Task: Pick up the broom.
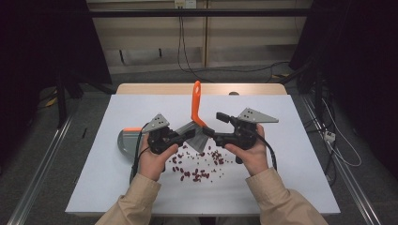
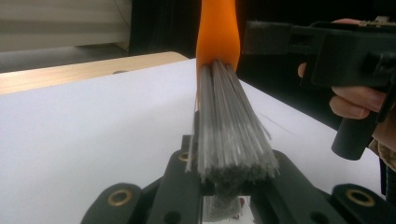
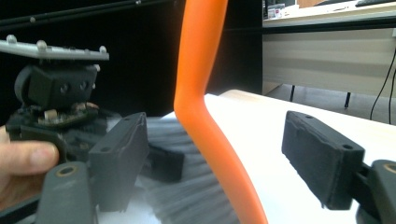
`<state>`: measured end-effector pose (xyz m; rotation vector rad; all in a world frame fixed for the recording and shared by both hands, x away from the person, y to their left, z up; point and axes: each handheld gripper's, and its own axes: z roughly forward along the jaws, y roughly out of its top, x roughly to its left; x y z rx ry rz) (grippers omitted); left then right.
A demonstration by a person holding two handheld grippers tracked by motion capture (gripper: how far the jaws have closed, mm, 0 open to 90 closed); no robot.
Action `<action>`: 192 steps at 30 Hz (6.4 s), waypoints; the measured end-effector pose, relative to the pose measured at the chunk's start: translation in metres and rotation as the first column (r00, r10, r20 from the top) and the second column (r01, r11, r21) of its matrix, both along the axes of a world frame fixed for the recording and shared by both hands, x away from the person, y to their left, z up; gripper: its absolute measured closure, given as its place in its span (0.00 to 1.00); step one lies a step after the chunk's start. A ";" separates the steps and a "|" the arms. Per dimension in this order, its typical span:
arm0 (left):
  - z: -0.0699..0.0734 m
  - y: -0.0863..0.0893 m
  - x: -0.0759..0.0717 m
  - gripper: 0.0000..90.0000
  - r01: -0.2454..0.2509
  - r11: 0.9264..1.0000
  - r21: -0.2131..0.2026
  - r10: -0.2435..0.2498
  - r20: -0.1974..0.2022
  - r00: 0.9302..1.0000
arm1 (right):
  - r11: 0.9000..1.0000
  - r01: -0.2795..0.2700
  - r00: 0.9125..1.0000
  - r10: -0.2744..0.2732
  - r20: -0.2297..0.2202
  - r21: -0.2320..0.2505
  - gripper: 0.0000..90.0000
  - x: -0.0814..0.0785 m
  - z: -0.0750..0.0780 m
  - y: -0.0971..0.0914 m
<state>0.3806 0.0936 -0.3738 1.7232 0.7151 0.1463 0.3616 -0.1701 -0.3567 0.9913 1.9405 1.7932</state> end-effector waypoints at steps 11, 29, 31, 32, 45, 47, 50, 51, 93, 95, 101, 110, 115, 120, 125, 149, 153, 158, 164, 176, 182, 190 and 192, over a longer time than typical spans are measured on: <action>0.002 0.001 -0.001 0.94 0.033 0.999 0.005 -0.033 0.003 0.999 | 0.999 -0.041 0.999 0.040 -0.028 -0.025 0.23 -0.004 -0.015 -0.017; 0.005 -0.010 -0.009 0.94 0.136 0.991 -0.005 -0.136 0.007 0.991 | 0.992 -0.128 0.990 0.127 -0.066 -0.012 0.37 0.004 -0.031 -0.022; 0.005 -0.010 -0.009 0.94 0.143 0.990 -0.010 -0.143 0.006 0.990 | 0.992 -0.129 0.989 0.128 -0.072 -0.008 0.39 0.006 -0.032 -0.024; 0.005 -0.011 -0.009 0.94 0.146 0.989 -0.015 -0.146 0.005 0.989 | 0.990 -0.140 0.987 0.139 -0.078 -0.001 0.40 0.007 -0.033 -0.025; 0.005 -0.012 -0.008 0.94 0.175 0.984 -0.017 -0.175 0.017 0.984 | 0.981 -0.196 0.975 0.194 -0.105 -0.011 0.44 0.009 -0.036 -0.023; 0.005 -0.012 -0.008 0.94 0.179 0.984 -0.019 -0.179 0.020 0.984 | 0.978 -0.207 0.973 0.204 -0.108 -0.016 0.46 0.009 -0.036 -0.022; 0.005 -0.012 -0.007 0.94 0.187 0.982 -0.026 -0.186 0.018 0.982 | 0.976 -0.214 0.974 0.211 -0.080 -0.033 0.50 0.007 -0.035 -0.022; 0.005 -0.012 -0.008 0.94 0.188 0.982 -0.028 -0.187 0.019 0.982 | 0.975 -0.220 0.972 0.217 -0.087 -0.027 0.50 0.007 -0.035 -0.021; 0.006 0.002 0.002 0.33 0.067 0.997 0.041 -0.068 0.036 0.997 | 0.985 -0.141 0.978 0.122 -0.171 -0.102 0.78 0.003 -0.016 -0.052; 0.007 0.003 0.003 0.30 0.063 0.997 0.050 -0.065 0.043 0.997 | 0.983 -0.116 0.982 0.092 -0.167 -0.140 0.78 0.003 -0.014 -0.057; 0.007 0.008 0.004 0.24 0.043 0.996 0.075 -0.047 0.058 0.997 | 0.977 -0.068 0.984 0.033 -0.173 -0.202 0.78 0.003 -0.014 -0.070; 0.008 0.019 0.004 0.19 0.019 0.996 0.083 -0.025 0.072 0.997 | 0.957 -0.019 0.982 -0.037 -0.187 -0.290 0.78 0.004 -0.018 -0.086; 0.008 0.025 0.004 0.19 0.007 0.997 0.082 -0.013 0.071 0.997 | 0.938 0.013 0.976 -0.087 -0.198 -0.346 0.78 0.005 -0.020 -0.094; 0.008 0.031 0.004 0.19 -0.007 0.996 0.088 0.000 0.077 0.997 | 0.919 0.031 0.972 -0.119 -0.202 -0.394 0.78 0.006 -0.023 -0.100; 0.006 0.036 0.004 0.17 -0.003 0.996 0.091 -0.005 0.083 0.997 | 0.903 0.046 0.968 -0.147 -0.205 -0.427 0.78 0.007 -0.025 -0.104; 0.002 0.054 0.003 0.16 -0.035 0.993 0.112 0.025 0.087 0.996 | 0.828 -0.011 0.958 -0.151 -0.242 -0.561 0.79 0.018 -0.045 -0.084; 0.002 0.055 0.003 0.16 -0.040 0.993 0.114 0.030 0.084 0.996 | 0.840 -0.011 0.960 -0.144 -0.242 -0.543 0.79 0.019 -0.047 -0.080; 0.002 0.056 0.003 0.16 -0.042 0.993 0.114 0.033 0.084 0.996 | 0.862 -0.002 0.955 -0.148 -0.256 -0.507 0.77 0.020 -0.048 -0.082; 0.002 0.055 0.003 0.16 -0.040 0.992 0.116 0.030 0.087 0.996 | 0.884 0.018 0.955 -0.153 -0.255 -0.467 0.69 0.022 -0.053 -0.079; 0.003 0.062 0.002 0.15 -0.064 0.991 0.118 0.053 0.094 0.994 | 0.859 0.129 0.950 -0.250 -0.186 -0.495 0.79 0.010 -0.065 -0.056; 0.004 0.065 0.000 0.15 -0.067 0.990 0.124 0.054 0.104 0.993 | 0.837 0.162 0.950 -0.275 -0.147 -0.523 0.79 0.000 -0.067 -0.036; 0.001 0.072 -0.002 0.14 -0.073 0.987 0.141 0.058 0.103 0.993 | 0.828 0.169 0.956 -0.270 -0.118 -0.534 0.79 -0.010 -0.069 -0.013; 0.000 0.075 -0.003 0.14 -0.077 0.987 0.145 0.062 0.102 0.993 | 0.833 0.168 0.956 -0.268 -0.119 -0.527 0.79 -0.012 -0.069 -0.009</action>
